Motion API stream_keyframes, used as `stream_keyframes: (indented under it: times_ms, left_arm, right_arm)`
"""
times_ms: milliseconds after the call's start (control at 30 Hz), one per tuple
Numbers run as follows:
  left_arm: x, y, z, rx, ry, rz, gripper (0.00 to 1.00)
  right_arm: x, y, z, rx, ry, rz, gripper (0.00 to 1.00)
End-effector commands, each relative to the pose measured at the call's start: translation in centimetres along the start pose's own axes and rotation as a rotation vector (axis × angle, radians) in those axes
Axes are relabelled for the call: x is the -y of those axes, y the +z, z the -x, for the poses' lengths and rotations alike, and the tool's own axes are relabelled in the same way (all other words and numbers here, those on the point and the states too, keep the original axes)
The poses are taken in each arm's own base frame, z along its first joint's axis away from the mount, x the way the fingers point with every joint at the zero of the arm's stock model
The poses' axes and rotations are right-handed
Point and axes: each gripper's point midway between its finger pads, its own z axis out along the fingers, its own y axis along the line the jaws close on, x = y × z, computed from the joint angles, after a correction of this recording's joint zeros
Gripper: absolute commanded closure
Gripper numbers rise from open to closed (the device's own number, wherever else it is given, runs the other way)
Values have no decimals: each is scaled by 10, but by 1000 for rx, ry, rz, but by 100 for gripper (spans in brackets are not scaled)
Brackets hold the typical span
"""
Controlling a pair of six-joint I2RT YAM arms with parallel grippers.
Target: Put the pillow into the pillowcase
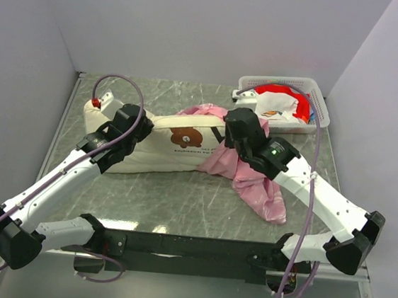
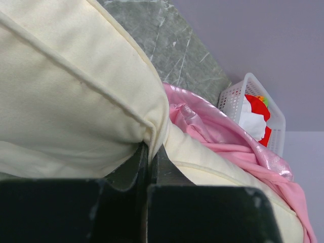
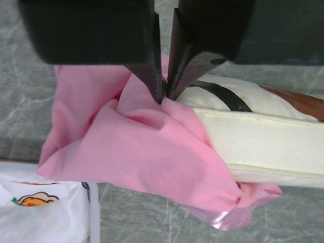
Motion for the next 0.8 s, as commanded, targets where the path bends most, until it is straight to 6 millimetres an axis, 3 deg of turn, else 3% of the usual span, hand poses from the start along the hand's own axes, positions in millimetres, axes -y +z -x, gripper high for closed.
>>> stream_keyframes:
  times_ms: [0,67,200,233,333,467,500,567,633,667,700,767]
  left_arm:
    - [-28,2,-14,-45,89,94,99]
    - [-28,6,-17,-48,83,97,99]
    - [-28,13,-22,-55,79,111,99]
    - [-26,15,-23,-56,76,111,99]
    - [-22,19,-26,-66,72,108,99]
    - [-15,19,-27,-71,61,90,99]
    - [-13,19,-25,-69,57,84,99]
    - [-7,15,-20,-61,50,65,99]
    - [-2,12,-18,-59,43,49,99]
    - [-1,10,-16,-57,38,40,99]
    - [0,9,-15,-59,35,37,99]
    - [-1,7,-16,-60,32,27,99]
  right_arm:
    - [-18,-6,37,48,13,71,96]
    - [-36,-24,62,84,24,162,100]
    - [-102,-67,91,111,17,446,100]
    - [-123,-79,89,103,-2,516,100]
    - [-165,-81,71,43,-36,626,100]
    - [-199,-60,35,-49,-49,687,100]
    - [-203,-53,21,-77,-59,691,100]
    - [-206,-43,13,-96,-57,699,100]
    - [-195,-34,7,-112,-48,655,100]
    - [-174,-31,23,-75,5,618,100]
    - [-164,-24,19,-69,32,615,100]
    - [-138,-37,42,-5,135,656,100]
